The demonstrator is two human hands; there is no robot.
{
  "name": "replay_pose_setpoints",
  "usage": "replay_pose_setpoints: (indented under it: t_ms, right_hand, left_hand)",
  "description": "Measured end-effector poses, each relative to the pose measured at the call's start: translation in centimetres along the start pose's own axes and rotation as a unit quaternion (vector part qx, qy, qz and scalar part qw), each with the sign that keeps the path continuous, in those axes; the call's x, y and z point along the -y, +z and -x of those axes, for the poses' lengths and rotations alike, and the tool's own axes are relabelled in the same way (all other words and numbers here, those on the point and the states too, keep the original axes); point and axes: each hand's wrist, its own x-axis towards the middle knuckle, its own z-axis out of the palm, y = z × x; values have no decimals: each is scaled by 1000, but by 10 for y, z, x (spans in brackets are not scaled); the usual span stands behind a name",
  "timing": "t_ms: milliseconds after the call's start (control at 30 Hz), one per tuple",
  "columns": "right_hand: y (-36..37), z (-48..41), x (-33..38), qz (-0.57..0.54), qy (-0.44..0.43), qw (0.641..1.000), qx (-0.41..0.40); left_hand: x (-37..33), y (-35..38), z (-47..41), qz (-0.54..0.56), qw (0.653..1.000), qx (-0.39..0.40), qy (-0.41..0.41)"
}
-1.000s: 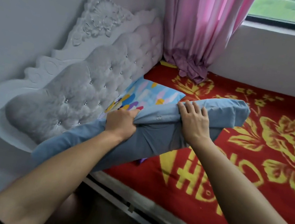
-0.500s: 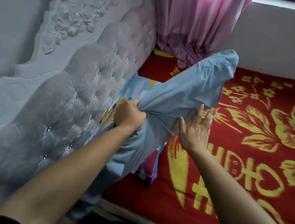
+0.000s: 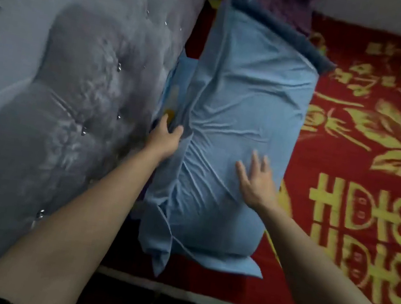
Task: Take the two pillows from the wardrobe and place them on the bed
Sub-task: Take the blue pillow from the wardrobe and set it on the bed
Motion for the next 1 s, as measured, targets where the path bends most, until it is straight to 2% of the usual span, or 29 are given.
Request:
replay_pose_setpoints:
  t_ms: [67, 100, 200, 300, 400, 467, 533, 567, 633, 733, 833, 933, 1000]
  right_hand:
    - [42, 0, -22, 110, -20, 990, 80]
    - [61, 2, -30, 147, -51, 984, 82]
    - [94, 6, -40, 188, -123, 974, 28]
    - [96, 4, -51, 171, -142, 975, -3]
    - [81, -1, -68, 144, -166, 972, -83]
    - [74, -7, -76, 94, -78, 983, -139]
    - [71, -15, -82, -26, 84, 984, -157]
    - [70, -19, -86, -106, 155, 972, -144]
    - [66, -26, -97, -247, 228, 936, -100]
    - [66, -31, -108, -293, 253, 919, -81]
    - [65, -34, -107, -294, 244, 920, -89]
    - [58, -31, -93, -283, 232, 924, -107]
    - [53, -23, -77, -265, 228, 927, -140]
  left_hand:
    - [47, 32, -15, -92, 994, 53, -31]
    - [70, 48, -17, -145, 986, 73, -43]
    - [125, 85, -13, -282, 955, 75, -53]
    - [143, 105, -13, -298, 953, 41, -31]
    - [146, 109, -21, -295, 955, 23, -27]
    - [151, 109, -24, -271, 963, -7, -14]
    - [152, 111, -21, -223, 973, -57, 1]
    - [150, 115, -21, -194, 977, -89, 0]
    - [142, 118, -26, -137, 977, -159, -31]
    - [136, 111, -44, -110, 968, -213, -80]
    - [139, 104, -52, -115, 968, -212, -65]
    - [138, 93, -57, -68, 967, -218, -117]
    - [128, 84, -58, -78, 964, -217, -130]
